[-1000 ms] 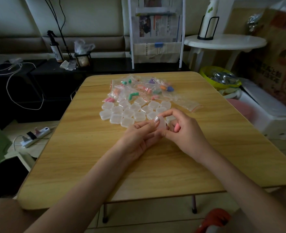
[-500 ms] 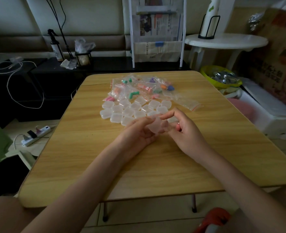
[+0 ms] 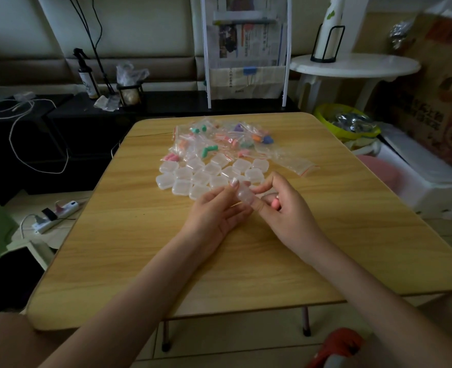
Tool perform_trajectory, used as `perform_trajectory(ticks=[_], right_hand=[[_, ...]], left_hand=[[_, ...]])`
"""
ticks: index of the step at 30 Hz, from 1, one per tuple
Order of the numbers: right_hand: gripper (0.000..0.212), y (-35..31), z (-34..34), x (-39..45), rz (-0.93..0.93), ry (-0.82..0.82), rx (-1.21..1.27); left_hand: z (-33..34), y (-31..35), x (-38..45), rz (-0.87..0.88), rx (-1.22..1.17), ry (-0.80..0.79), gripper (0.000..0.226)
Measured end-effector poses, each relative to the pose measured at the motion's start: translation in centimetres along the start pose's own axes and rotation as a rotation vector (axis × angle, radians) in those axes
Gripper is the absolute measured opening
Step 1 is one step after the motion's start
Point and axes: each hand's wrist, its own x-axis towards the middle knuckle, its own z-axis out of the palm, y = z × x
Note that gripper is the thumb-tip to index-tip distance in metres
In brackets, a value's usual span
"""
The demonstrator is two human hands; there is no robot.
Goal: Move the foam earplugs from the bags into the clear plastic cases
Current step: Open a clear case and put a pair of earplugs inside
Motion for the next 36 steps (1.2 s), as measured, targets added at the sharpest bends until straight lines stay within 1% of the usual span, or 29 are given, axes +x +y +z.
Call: perform_trajectory(ticks=[1, 2, 4, 6, 8, 9, 12, 14, 17, 18, 20, 21, 23, 26, 28, 30, 33, 35, 36], right_hand=[[0.011, 0.2, 0.2, -0.2, -0.039, 0.003, -0.079], [0.012, 0.3, 0.3, -0.3, -0.086, 0.003, -0.164], [0.018, 0.4, 0.4, -0.5, -0.169, 0.017, -0.329], [0.018, 0.5, 0.2, -0.3, -0.222, 0.118, -0.418], [0.018, 0.6, -0.3, 0.1, -0.235, 0.220, -0.406], [0.018, 0.7, -0.6, 0.2, -0.227, 0.225, -0.379], [0.023, 0.7, -0.6, 0.1, -0.221, 0.125, -0.300], [0.030, 0.7, -0.3, -0.2, -0.248, 0.070, -0.345], [0.030, 0.6, -0.2, -0.1, -0.265, 0.057, -0.458], [0.030, 0.6, -0.2, -0.1, -0.276, 0.068, -0.491], [0.028, 0.9, -0.4, 0.0, -0.289, 0.143, -0.531], [0.025, 1.1, -0.5, 0.2, -0.271, 0.189, -0.506], [0.022, 1.5, -1.0, 0.5, -0.173, 0.244, -0.350], [0.021, 1.3, -1.2, 0.7, 0.027, 0.243, -0.099], [0.018, 1.4, -1.2, 0.8, 0.121, 0.215, -0.034], [0.019, 1.4, -1.1, 0.8, 0.156, 0.194, -0.029], [0.025, 1.4, -1.0, 0.9, 0.146, 0.224, -0.057], [0.031, 1.5, -0.9, 1.1, 0.176, 0.276, 0.016], [0.032, 1.5, -0.9, 1.2, 0.196, 0.288, 0.092]], left_hand=[[0.0, 0.0, 0.0, -0.004, 0.009, -0.014, 0.029], [0.0, 0.1, -0.1, -0.004, 0.016, -0.032, 0.030], [0.0, 0.2, -0.1, 0.004, 0.012, -0.057, 0.031], [-0.1, 0.2, -0.2, 0.009, 0.018, -0.062, 0.035], [0.1, -0.1, -0.2, 0.014, 0.053, -0.073, 0.039], [0.2, -0.3, -0.3, 0.014, 0.059, -0.079, 0.040], [0.2, -0.3, -0.2, 0.023, 0.024, -0.059, 0.041], [-0.1, -0.1, -0.1, 0.029, 0.011, -0.038, 0.038], [-0.2, -0.1, 0.0, 0.033, 0.043, -0.030, 0.039], [-0.1, -0.2, -0.1, 0.033, 0.060, -0.029, 0.039], [0.0, -0.2, -0.3, 0.028, 0.105, -0.043, 0.037], [0.2, -0.3, -0.4, 0.015, 0.124, -0.059, 0.036], [0.4, -0.3, -0.7, -0.025, 0.121, -0.123, 0.031], [1.0, 0.0, -1.1, -0.104, 0.060, -0.231, 0.029], [0.9, 0.0, -1.1, -0.099, 0.071, -0.270, 0.036], [0.8, -0.1, -1.2, -0.058, 0.105, -0.295, 0.040], [0.7, 0.0, -1.2, -0.026, 0.140, -0.311, 0.027], [0.8, 0.0, -1.3, -0.017, 0.184, -0.269, 0.019], [0.8, -0.1, -1.2, 0.007, 0.232, -0.227, 0.019]])
